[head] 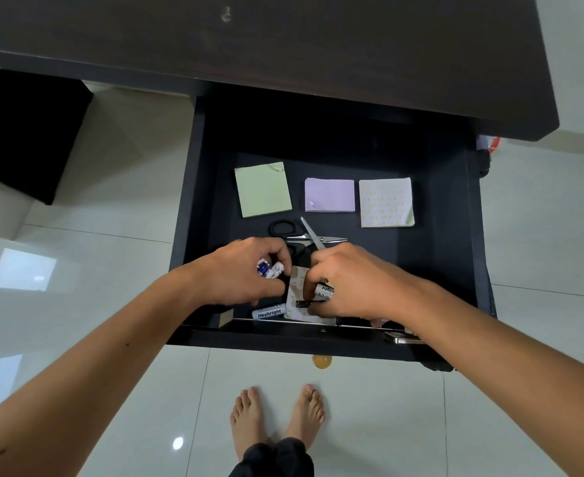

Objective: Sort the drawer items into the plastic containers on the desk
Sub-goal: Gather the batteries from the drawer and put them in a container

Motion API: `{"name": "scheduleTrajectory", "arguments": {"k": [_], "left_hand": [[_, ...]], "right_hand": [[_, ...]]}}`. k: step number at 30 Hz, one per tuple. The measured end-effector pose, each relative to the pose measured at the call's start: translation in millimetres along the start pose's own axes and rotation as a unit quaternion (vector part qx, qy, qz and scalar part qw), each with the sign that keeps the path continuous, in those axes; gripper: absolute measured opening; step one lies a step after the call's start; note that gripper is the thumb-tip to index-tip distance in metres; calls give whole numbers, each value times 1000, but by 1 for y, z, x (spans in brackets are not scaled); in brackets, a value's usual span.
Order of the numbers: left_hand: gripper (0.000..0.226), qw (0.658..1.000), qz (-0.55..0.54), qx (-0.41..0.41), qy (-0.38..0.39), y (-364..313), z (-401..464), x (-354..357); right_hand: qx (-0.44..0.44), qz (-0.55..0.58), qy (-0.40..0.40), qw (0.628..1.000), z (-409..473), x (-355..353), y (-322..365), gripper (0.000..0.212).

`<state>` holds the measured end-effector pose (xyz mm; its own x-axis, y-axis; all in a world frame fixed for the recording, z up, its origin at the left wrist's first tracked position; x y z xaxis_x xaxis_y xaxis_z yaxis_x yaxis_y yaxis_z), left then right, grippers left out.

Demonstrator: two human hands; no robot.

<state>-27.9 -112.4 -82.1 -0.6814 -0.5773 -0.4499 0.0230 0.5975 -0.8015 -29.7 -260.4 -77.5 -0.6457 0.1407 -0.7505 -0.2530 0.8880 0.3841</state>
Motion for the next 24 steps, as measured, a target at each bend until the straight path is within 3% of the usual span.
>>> {"name": "scheduleTrajectory", "arguments": {"k": [4,7,10,16,20,24], "left_hand": [[17,999,33,10,19,2,-1,2],[36,999,24,-3,44,5,-3,5],[39,999,17,-10,49,5,-3,5],[38,991,116,-9,61,8,-2,6],[38,979,187,0,79,6,1,9],[31,974,207,23,92,3,1,12]], "right_hand": [[2,1,1,1000,1,1,-1,16],[30,50,12,998,2,-1,-8,13],[67,112,16,991,2,-8,-18,18],[66,170,27,983,3,-10,-23,42],[73,205,20,976,2,-14,-25,28],[98,255,38,961,-1,-15,-28,27]]}}
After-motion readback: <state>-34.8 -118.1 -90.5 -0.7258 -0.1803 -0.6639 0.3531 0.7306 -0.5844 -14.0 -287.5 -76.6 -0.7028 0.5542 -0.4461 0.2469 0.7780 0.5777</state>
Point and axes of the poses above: each hand's wrist, its own z-axis towards the middle knuckle, its own x-axis out of the palm, y = z × x, the point moved 7 cm from there along z, towards the middle knuckle, and after that the axes turned 14 degrees about x, right-handed, at the moved point
